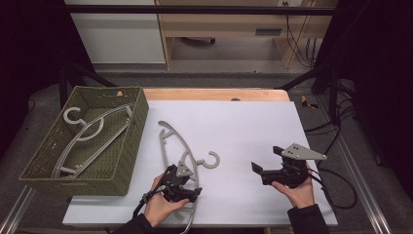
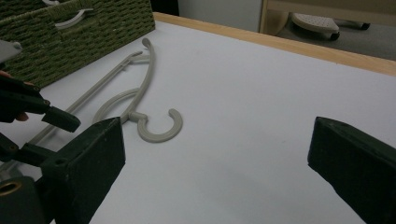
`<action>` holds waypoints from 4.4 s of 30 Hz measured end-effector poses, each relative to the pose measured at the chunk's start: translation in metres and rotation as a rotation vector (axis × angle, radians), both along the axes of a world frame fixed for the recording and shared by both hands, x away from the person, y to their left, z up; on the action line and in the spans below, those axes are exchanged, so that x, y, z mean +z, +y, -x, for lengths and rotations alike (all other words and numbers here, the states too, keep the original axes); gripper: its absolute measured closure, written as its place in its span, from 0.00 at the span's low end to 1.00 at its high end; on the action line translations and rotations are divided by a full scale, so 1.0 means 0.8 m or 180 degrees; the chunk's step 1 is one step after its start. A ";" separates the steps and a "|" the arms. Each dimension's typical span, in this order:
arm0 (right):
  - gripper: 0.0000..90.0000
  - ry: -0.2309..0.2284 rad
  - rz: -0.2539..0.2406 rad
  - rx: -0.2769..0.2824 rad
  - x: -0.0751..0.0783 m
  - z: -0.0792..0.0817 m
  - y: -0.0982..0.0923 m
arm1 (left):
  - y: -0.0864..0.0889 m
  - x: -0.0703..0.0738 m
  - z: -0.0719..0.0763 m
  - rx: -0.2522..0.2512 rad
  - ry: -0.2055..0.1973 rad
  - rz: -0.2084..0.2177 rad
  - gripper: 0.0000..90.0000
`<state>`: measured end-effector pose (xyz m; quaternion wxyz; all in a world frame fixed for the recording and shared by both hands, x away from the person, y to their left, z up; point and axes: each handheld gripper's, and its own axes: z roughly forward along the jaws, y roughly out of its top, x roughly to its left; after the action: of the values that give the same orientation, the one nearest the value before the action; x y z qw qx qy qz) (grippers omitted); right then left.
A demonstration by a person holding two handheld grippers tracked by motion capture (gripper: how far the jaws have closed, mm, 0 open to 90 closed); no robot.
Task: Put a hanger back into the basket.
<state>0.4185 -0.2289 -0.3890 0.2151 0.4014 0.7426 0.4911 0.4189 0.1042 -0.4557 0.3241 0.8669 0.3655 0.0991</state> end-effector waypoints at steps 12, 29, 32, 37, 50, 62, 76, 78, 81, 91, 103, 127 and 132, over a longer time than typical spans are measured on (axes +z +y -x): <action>0.05 -0.0007 -0.0013 -0.0002 0.001 0.000 -0.001 | -0.019 -0.012 0.009 0.0047 0.0040 -0.0198 0.56; 0.05 -0.0009 -0.0020 -0.0002 0.002 0.001 -0.002 | -0.013 -0.007 0.014 0.0188 0.0189 -0.0215 0.69; 0.05 -0.0007 -0.0013 0.0003 0.002 0.002 -0.003 | -0.008 -0.007 0.016 0.0196 0.0225 -0.0206 0.70; 0.05 -0.0011 -0.0035 0.0000 0.003 0.002 -0.003 | 0.004 -0.005 0.023 0.0162 0.0252 -0.0240 0.73; 0.05 -0.0009 -0.0025 0.0000 0.002 0.001 -0.002 | 0.043 -0.004 0.034 0.0161 0.0333 -0.0230 0.79; 0.05 -0.0002 -0.0019 0.0008 0.001 0.000 -0.001 | 0.041 0.000 0.031 0.0111 0.0330 -0.0297 0.82; 0.05 -0.0006 -0.0015 0.0007 0.001 0.000 -0.002 | 0.048 0.004 0.021 0.0279 0.0269 -0.0193 0.68; 0.05 -0.0002 -0.0009 0.0005 0.001 0.000 -0.001 | 0.045 0.003 0.021 0.0277 0.0254 -0.0185 0.64; 0.05 -0.0001 -0.0020 0.0008 0.001 0.000 -0.002 | 0.040 0.002 0.021 0.0270 0.0247 -0.0143 0.61; 0.05 -0.0009 -0.0028 0.0003 0.002 0.001 -0.002 | 0.016 -0.002 0.024 0.0165 0.0390 -0.0195 0.57; 0.05 -0.0017 -0.0025 0.0011 0.003 0.001 -0.001 | 0.015 -0.003 0.025 0.0245 0.0337 -0.0315 0.77; 0.05 -0.0027 -0.0027 0.0016 0.005 0.003 -0.002 | 0.027 0.002 0.023 0.0349 0.0607 -0.0453 0.80; 0.05 -0.0036 -0.0042 0.0009 0.006 0.003 -0.002 | 0.031 0.002 0.021 0.0332 0.0603 -0.0429 0.84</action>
<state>0.4158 -0.2305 -0.3845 0.2159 0.3991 0.7387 0.4985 0.4017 0.1286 -0.4539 0.2235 0.8720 0.4316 0.0579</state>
